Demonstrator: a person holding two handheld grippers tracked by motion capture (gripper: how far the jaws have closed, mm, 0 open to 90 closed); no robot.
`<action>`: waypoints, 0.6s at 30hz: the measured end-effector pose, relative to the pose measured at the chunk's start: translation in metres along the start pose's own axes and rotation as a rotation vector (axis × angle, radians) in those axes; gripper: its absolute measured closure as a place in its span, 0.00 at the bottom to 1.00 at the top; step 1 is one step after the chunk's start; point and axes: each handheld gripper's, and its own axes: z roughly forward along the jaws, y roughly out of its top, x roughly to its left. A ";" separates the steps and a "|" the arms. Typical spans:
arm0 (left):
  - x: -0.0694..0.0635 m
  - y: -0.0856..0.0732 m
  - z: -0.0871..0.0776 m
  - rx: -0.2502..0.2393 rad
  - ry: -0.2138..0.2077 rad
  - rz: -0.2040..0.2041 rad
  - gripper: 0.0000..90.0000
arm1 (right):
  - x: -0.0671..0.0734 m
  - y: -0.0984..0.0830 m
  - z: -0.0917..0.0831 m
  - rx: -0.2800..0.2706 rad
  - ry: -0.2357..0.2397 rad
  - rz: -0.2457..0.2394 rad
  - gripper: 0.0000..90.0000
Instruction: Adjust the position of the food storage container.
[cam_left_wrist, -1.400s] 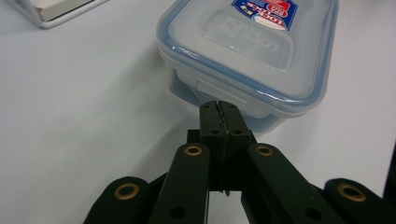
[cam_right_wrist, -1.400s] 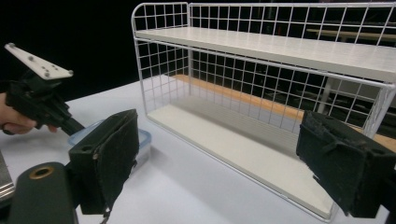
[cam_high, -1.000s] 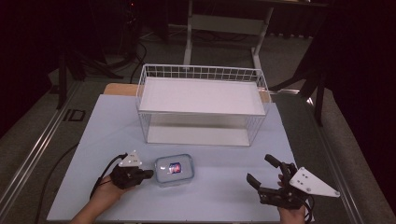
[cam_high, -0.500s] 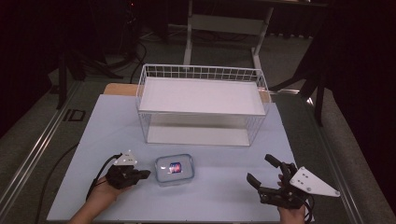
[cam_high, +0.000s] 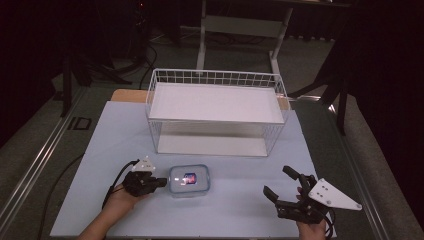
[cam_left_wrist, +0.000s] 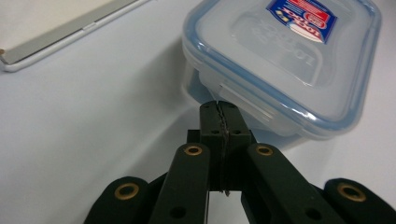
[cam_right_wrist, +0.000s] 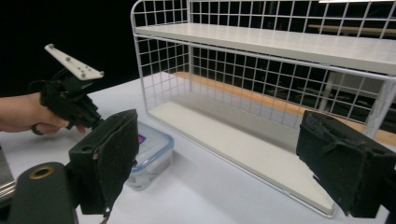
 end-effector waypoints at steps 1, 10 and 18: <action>0.001 0.001 0.001 0.002 -0.001 -0.006 1.00 | 0.000 0.000 0.001 0.003 0.004 0.000 0.15; -0.006 0.016 0.013 0.008 -0.016 0.003 1.00 | 0.000 -0.002 0.002 0.008 0.012 0.009 0.15; -0.020 0.026 0.030 0.014 -0.043 0.022 1.00 | -0.001 -0.002 0.003 0.010 0.011 0.010 0.15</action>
